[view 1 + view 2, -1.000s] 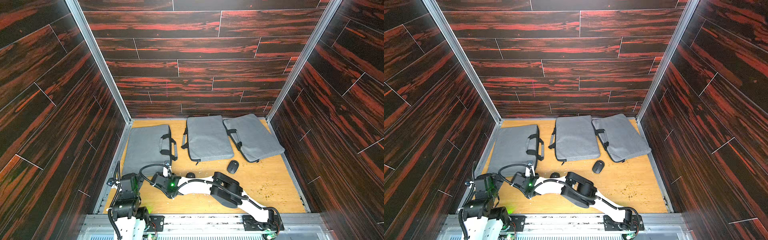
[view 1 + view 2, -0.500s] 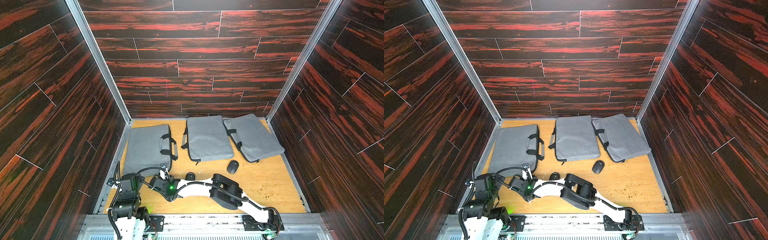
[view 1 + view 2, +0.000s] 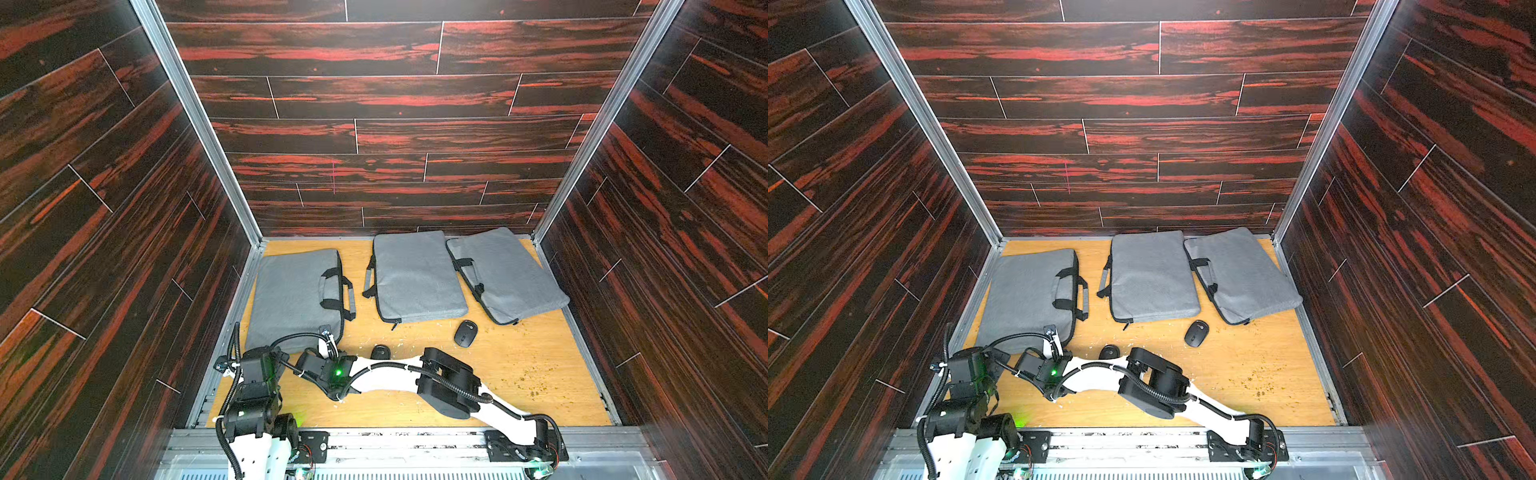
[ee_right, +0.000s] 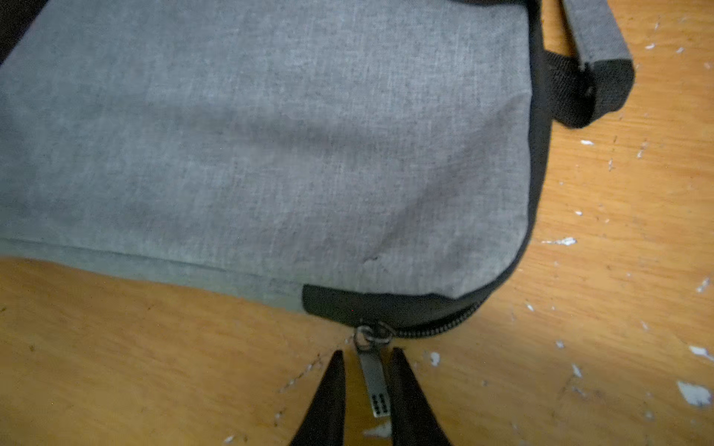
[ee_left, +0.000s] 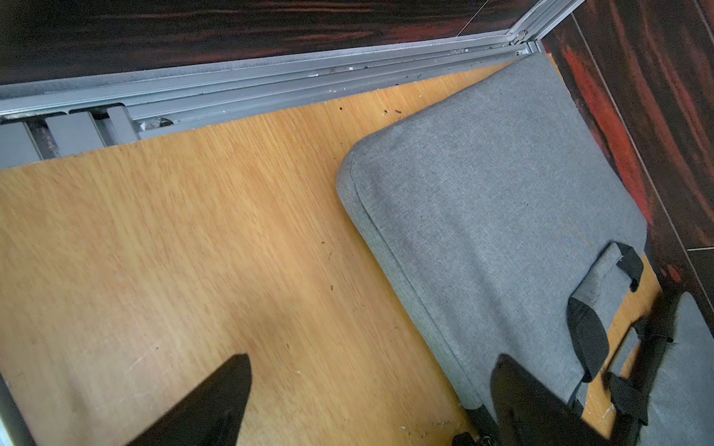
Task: Put the mouse into the laptop bag
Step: Zip the zipper on the zippered laptop bag.
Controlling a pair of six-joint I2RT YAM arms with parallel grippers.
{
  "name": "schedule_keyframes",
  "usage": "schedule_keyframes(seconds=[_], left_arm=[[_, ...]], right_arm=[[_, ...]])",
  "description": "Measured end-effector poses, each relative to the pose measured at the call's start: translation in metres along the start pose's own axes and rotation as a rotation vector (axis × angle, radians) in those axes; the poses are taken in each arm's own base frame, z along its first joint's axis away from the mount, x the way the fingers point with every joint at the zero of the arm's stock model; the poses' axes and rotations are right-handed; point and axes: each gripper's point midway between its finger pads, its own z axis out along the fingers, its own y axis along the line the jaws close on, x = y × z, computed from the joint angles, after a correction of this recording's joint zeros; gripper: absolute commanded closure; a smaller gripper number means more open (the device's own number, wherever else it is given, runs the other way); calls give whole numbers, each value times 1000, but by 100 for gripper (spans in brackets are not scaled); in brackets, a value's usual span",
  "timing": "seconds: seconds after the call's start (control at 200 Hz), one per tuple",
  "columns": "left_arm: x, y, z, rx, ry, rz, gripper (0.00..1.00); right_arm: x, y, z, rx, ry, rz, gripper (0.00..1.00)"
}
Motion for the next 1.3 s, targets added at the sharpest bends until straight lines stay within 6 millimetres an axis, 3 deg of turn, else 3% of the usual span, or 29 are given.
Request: schedule_keyframes(seconds=[0.105, 0.266, 0.611, 1.002, 1.298], left_arm=[[0, 0, 0, 1, 0, 0, 0], [1, -1, 0, 4, 3, 0, 0], [7, -5, 0, 32, 41, 6, 0], [62, -19, 26, 180, 249, -71, 0], [80, -35, 42, 233, 345, -110, 0]], right_arm=[[-3, 1, 3, 0, 0, 10, 85], [-4, 1, 5, -1, 1, 13, 100], [-1, 3, 4, -81, -13, 45, 100], [18, -6, -19, -289, 19, 62, 100], [25, 4, -27, -384, 17, 20, 100]])
